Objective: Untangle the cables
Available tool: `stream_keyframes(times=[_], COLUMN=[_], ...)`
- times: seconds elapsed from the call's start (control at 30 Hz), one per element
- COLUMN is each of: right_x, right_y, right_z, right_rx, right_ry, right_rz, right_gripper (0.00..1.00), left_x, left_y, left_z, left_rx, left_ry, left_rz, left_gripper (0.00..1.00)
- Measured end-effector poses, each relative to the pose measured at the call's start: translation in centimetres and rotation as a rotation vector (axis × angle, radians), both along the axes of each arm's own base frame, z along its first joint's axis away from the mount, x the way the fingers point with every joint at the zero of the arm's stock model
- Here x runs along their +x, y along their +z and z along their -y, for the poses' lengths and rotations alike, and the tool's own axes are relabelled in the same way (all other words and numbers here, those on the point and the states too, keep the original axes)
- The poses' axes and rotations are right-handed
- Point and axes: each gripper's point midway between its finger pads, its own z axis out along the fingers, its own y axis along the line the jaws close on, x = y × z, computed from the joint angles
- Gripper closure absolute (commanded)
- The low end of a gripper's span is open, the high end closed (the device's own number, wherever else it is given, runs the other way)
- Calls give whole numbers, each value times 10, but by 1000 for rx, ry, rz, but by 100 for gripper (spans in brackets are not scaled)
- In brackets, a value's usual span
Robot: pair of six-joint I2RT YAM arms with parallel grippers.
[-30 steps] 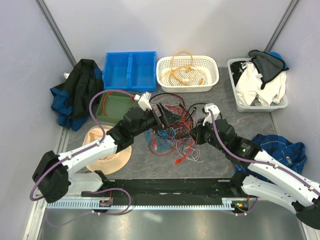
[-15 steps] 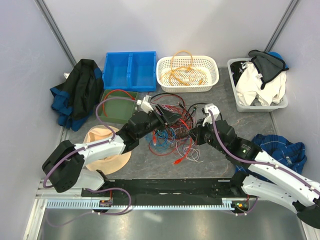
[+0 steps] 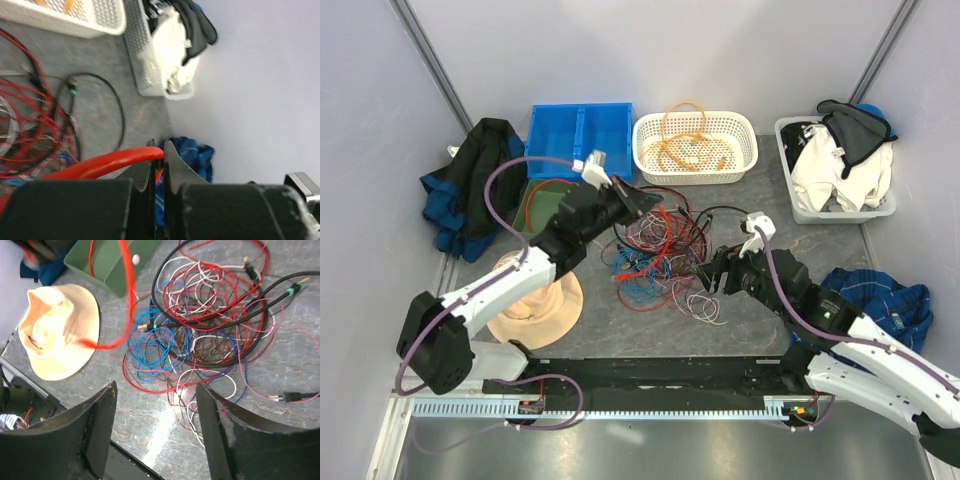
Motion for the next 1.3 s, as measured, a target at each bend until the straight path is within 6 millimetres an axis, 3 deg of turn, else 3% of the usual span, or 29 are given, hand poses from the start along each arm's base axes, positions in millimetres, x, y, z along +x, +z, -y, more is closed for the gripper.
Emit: stream_keyframes(times=[0.17, 0.33, 0.67, 0.97, 1.3], right_x=[-1, 1, -1, 10, 12], right_y=[10, 11, -4, 5, -16], right_z=[9, 10, -21, -58, -114], right_rx=[19, 18, 91, 167, 129], right_ry=[-24, -30, 86, 176, 282], right_rz=[36, 47, 67, 126, 156], right_gripper=[22, 23, 23, 23, 20], left_x=[19, 10, -31, -54, -61], left_y=[47, 84, 130, 193, 206], left_z=[-34, -54, -30, -27, -28], left_rx=[134, 194, 76, -9, -19], left_ry=[58, 61, -176, -259, -276], left_rz=[86, 171, 298, 427, 450], left_gripper=[98, 98, 98, 98, 98])
